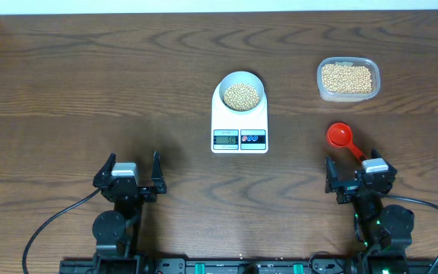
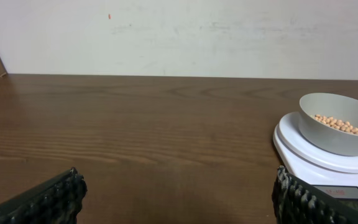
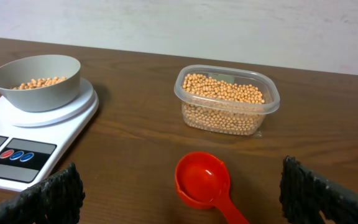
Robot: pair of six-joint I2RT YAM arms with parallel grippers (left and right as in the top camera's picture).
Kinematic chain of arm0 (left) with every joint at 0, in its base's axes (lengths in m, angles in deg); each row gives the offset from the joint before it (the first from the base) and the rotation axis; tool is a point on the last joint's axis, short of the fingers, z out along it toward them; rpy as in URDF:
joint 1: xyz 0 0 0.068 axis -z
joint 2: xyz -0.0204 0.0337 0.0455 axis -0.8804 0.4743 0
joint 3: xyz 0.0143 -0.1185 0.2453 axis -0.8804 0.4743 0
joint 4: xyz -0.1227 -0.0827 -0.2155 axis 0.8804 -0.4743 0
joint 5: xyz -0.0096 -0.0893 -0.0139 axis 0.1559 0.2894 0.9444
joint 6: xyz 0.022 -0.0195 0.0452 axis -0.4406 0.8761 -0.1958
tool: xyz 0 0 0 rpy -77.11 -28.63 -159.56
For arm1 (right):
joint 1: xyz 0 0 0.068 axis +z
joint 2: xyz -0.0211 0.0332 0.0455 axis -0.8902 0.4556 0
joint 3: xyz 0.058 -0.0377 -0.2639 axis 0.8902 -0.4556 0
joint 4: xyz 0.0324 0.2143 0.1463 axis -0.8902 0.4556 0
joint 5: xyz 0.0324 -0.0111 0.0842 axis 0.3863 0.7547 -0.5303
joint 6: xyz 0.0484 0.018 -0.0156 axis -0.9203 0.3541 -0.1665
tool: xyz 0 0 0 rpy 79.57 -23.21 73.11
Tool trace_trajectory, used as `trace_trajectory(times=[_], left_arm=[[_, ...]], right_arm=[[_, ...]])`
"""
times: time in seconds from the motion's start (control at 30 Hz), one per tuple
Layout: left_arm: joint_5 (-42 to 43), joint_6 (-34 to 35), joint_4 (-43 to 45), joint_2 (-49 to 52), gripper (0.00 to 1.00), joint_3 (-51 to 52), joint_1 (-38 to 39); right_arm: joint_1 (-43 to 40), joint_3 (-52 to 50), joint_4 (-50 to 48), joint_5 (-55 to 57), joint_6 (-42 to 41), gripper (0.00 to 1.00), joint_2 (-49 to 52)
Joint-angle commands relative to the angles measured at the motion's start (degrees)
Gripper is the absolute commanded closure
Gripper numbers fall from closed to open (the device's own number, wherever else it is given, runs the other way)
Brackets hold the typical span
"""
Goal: Scoop item into bowl and weigh 50g on scale
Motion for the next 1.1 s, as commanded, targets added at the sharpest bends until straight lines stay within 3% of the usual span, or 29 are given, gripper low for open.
trace_trajectory(times=[0.0, 1.07], left_arm=[[-0.9, -0.8, -1.3, -0.4, 0.02, 1.4, -0.3], [-0.9, -0.8, -1.3, -0.5, 0.02, 1.4, -0.3]], right_arm=[[0.4, -0.1, 0.2, 0.2, -0.5, 0.01, 0.0], [0.4, -0.1, 0.2, 0.2, -0.5, 0.01, 0.0]])
